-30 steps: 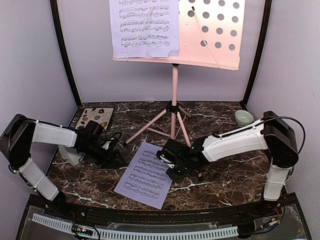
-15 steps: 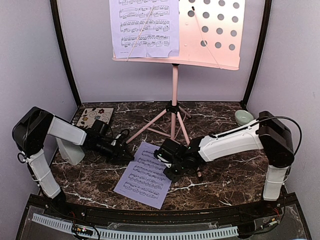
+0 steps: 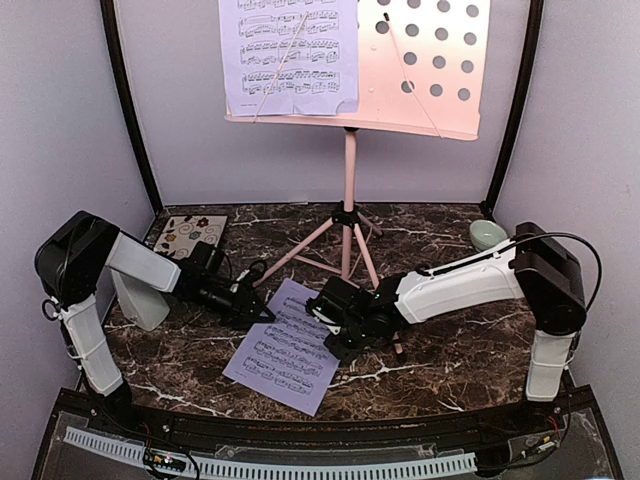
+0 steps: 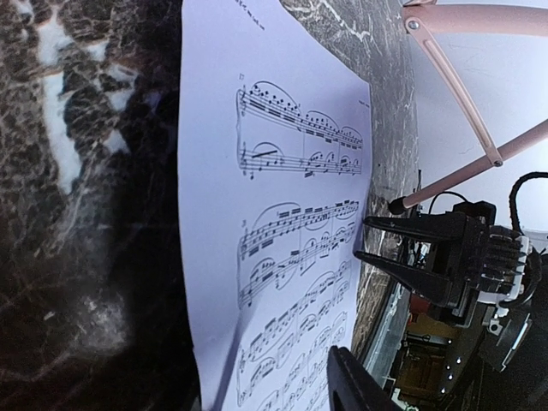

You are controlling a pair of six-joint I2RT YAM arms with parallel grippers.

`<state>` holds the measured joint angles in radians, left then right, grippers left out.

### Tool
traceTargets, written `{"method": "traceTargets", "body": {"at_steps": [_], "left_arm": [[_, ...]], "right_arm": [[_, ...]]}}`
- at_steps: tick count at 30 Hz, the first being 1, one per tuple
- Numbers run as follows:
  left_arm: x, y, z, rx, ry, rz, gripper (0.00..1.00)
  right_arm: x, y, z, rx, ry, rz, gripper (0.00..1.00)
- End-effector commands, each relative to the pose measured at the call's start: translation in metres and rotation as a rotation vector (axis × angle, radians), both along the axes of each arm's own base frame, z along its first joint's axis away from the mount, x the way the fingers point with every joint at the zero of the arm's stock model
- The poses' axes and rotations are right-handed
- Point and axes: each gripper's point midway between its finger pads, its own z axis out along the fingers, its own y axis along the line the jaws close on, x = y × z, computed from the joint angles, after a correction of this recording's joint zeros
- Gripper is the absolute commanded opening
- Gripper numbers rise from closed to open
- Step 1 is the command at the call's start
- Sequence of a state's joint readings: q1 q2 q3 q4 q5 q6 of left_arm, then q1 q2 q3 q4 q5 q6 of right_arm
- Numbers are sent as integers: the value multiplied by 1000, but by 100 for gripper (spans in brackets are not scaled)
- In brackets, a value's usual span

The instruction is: Set up the instrument practice props

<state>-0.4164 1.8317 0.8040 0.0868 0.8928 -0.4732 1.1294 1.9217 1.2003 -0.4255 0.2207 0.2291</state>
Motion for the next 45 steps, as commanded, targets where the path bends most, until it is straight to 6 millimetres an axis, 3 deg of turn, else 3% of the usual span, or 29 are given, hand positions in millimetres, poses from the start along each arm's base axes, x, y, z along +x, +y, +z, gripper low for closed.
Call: {"method": "traceTargets", "body": {"at_steps": [1,8,11,15,19,21,24,28,30,32,36,41,45], "left_arm": [[-3,-6,-4,-6,22,-3,47],[-7,-19,8,-56,-10,-15,54],[-4,-20,5,-38,-23,1,47],[2,-13,-1,31,-52,31,29],[3,-3,11,88,-131,45,5],[1,5,26,113,-195,47,0],[-5,16,49,150,-293,34,0],[-20,29,83,169,-433,-6,0],[-28,35,84,221,-450,-52,0],[-40,36,87,250,-493,-106,0],[-60,38,125,203,-658,-151,0],[-76,52,218,152,-1022,-143,0],[-88,46,258,154,-1153,-226,0]], "right_arm": [[-1,0,-15,-22,31,-8,27],[-1,2,-12,-10,32,-12,27],[0,3,-10,-7,27,-9,27],[4,7,5,25,0,-8,29],[9,15,35,100,-43,-10,33],[11,19,55,154,-71,-7,36],[11,24,91,267,-109,-3,42],[1,23,121,407,-121,15,51],[-4,24,145,503,-139,33,56],[-8,22,156,558,-147,39,60],[-15,16,167,617,-155,55,63],[-19,7,190,720,-190,45,65],[-18,-1,214,775,-249,44,66]]}}
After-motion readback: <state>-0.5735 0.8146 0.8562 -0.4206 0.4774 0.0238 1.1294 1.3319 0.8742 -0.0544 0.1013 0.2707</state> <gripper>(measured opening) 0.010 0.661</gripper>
